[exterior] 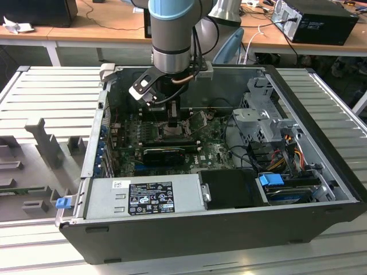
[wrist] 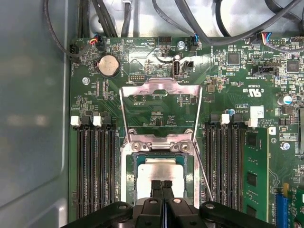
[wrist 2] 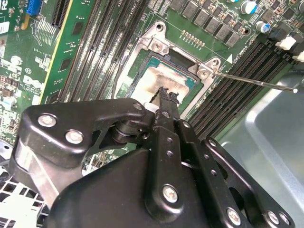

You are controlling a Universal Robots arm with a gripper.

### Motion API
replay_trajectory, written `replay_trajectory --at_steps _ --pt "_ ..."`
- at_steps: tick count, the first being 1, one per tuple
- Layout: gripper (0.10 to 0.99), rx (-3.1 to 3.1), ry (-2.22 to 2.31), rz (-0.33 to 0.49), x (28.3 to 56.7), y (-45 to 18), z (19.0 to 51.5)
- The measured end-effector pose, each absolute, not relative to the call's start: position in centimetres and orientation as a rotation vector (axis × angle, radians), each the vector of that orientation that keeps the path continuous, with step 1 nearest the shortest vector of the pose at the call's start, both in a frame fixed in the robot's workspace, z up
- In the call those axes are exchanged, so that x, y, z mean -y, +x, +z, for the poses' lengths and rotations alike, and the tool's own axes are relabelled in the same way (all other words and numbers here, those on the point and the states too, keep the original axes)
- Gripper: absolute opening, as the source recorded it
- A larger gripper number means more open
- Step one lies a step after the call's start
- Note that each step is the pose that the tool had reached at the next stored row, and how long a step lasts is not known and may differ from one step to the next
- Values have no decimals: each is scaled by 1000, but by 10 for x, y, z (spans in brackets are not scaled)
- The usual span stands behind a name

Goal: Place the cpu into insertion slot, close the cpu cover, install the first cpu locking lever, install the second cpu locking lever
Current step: 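Close the cpu cover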

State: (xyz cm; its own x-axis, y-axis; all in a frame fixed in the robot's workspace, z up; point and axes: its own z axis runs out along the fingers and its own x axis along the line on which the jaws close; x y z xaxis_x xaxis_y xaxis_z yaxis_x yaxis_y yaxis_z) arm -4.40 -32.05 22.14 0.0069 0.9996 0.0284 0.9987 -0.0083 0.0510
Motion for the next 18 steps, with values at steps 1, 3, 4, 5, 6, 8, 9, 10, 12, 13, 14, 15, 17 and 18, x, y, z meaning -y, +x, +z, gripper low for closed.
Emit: replay_trajectory --at_steps 1,3,4,5,6,8,9,10,12,13,14,15,17,18 --pt "106 -2201 2217 87 321 -44 222" --pt "106 -2201 2217 87 321 -44 223" --pt "106 -2201 2217 87 321 -44 224" --pt "106 -2201 2218 88 320 -44 225" --pt "106 -2201 2218 88 321 -43 225" --pt "106 -2201 2217 88 321 -42 225" --pt "106 -2201 2218 88 320 -41 225" --pt "106 -2200 2218 87 320 -41 226" --pt "106 -2201 2218 88 320 -41 227" --pt "106 -2201 2217 87 320 -41 228" --pt "106 -2201 2217 88 320 -41 228" --pt "106 -2201 2217 88 320 -41 228" --pt "106 -2201 2217 87 320 -40 229" --pt "106 -2201 2217 87 321 -40 229"
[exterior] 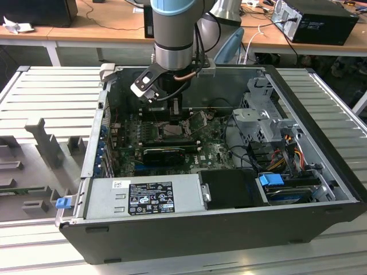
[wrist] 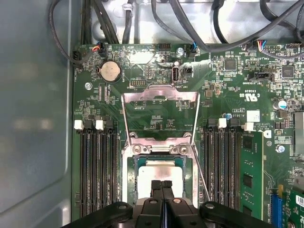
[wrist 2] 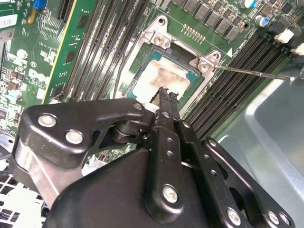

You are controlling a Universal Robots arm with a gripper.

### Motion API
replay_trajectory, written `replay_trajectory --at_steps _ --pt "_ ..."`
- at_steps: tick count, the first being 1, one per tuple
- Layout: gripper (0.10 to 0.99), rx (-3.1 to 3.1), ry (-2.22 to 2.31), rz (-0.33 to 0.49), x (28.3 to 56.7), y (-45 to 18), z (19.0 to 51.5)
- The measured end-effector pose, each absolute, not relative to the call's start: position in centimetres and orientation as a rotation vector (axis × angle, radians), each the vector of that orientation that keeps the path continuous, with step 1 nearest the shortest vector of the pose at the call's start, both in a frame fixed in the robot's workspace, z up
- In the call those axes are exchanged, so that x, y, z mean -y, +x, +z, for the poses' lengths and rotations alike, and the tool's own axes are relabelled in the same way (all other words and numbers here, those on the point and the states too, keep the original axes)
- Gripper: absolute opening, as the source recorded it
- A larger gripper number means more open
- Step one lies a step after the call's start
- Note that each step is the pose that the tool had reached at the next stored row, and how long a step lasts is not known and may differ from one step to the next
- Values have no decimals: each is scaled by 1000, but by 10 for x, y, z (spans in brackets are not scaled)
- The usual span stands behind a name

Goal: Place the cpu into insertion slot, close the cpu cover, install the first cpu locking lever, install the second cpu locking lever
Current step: 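Close the cpu cover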

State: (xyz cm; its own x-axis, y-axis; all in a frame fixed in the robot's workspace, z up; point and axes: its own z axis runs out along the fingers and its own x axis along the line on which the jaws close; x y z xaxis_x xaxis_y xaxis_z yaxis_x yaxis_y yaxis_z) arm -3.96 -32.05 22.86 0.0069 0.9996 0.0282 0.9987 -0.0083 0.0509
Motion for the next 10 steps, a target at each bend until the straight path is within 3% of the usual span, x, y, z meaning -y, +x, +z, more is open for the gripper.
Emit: replay_trajectory --at_steps 10 --pt "106 -2201 2217 87 320 -39 231"
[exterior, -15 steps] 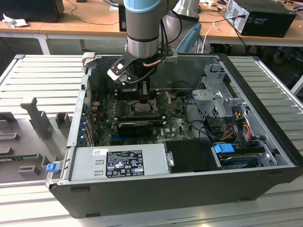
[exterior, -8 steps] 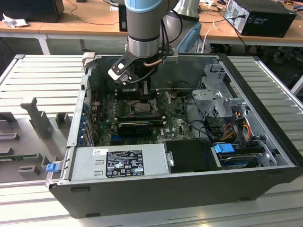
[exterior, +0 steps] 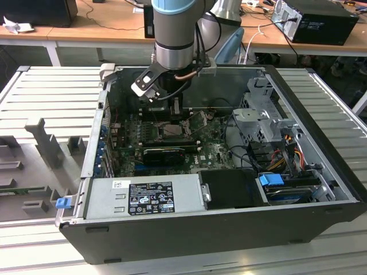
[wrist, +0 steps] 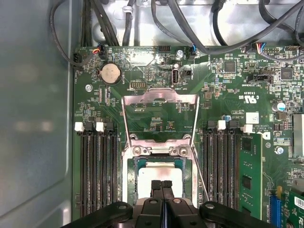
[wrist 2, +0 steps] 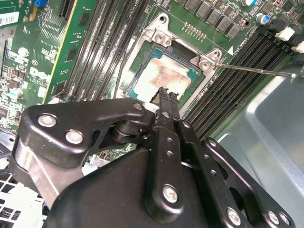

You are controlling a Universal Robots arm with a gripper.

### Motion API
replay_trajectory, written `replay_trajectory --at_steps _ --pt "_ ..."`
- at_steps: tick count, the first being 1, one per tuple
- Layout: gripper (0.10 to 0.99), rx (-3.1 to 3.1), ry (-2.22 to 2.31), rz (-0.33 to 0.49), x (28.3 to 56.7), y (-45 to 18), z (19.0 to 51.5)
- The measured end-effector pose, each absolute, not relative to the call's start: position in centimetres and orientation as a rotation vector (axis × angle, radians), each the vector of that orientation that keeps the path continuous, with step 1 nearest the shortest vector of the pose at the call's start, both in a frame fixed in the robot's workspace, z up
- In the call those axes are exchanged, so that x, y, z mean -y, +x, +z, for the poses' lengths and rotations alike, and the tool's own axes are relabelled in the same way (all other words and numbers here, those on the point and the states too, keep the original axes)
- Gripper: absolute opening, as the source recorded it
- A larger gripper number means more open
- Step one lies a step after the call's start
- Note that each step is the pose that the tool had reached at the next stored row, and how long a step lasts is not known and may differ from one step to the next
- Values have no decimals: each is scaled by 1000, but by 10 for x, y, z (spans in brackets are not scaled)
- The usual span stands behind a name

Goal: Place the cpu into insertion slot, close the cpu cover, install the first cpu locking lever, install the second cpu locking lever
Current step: 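Close the cpu cover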

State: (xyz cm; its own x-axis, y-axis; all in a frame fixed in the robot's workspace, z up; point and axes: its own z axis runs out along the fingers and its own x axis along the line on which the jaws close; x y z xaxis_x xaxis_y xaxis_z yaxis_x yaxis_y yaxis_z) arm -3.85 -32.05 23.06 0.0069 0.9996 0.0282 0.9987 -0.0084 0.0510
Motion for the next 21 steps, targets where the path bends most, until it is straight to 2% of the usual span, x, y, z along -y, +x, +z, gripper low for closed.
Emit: replay_trajectory --at_steps 21 --pt "106 -2201 2218 88 320 -38 250"
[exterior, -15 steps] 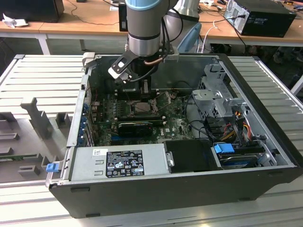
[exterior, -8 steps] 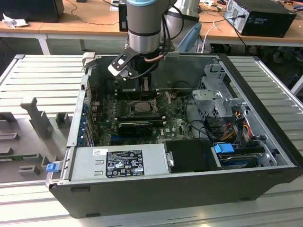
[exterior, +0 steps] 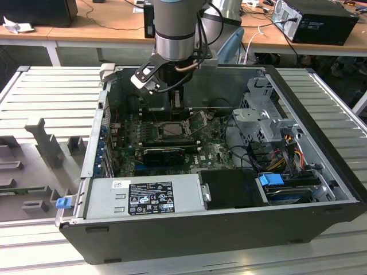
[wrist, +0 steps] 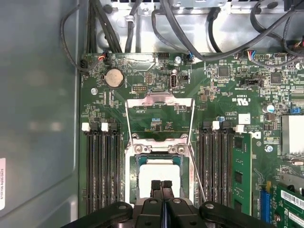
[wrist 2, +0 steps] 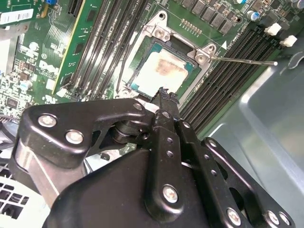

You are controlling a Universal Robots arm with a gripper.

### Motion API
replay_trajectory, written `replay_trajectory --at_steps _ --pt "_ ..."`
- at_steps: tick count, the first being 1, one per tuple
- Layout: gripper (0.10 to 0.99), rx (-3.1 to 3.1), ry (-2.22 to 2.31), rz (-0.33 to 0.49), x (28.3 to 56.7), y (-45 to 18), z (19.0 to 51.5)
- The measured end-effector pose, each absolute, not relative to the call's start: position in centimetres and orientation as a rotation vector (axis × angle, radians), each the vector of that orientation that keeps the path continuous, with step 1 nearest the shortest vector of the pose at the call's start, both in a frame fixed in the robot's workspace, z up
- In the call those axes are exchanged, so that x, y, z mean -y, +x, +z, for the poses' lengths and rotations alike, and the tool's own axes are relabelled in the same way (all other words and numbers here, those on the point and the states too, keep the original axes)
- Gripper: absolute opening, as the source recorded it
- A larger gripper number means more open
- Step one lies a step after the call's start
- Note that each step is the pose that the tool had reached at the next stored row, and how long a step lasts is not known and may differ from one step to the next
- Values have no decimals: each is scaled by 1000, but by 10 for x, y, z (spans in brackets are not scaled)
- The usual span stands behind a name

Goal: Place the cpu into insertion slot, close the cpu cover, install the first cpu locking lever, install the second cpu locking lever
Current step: 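Close the cpu cover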

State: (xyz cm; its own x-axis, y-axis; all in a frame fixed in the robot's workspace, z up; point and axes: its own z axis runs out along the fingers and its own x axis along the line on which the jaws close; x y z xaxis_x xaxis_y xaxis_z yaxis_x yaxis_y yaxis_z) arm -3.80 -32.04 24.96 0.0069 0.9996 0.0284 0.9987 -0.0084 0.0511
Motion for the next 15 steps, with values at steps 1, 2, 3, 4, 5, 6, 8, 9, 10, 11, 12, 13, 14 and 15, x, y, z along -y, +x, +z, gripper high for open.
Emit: replay_trajectory --at_steps 1,2,3,4,5,6,8,9,10,11,12,13,14,15 --pt "106 -2201 2217 88 320 -38 251" --pt "106 -2201 2217 88 320 -37 254" --pt "106 -2201 2217 88 320 -36 258" --pt "106 -2201 2217 88 320 -36 261" --pt "106 -2201 2218 88 320 -36 263" --pt "106 -2201 2218 87 320 -35 265" --pt "106 -2201 2218 88 320 -32 266" --pt "106 -2201 2218 87 320 -27 266" --pt "106 -2201 2218 87 320 -18 266" --pt "106 -2201 2218 87 320 -14 266" --pt "106 -2201 2218 87 320 -11 266" --pt "106 -2201 2218 87 320 -7 266" --pt "106 -2201 2218 86 320 -5 266" --pt "106 -2201 2218 86 320 -2 266"
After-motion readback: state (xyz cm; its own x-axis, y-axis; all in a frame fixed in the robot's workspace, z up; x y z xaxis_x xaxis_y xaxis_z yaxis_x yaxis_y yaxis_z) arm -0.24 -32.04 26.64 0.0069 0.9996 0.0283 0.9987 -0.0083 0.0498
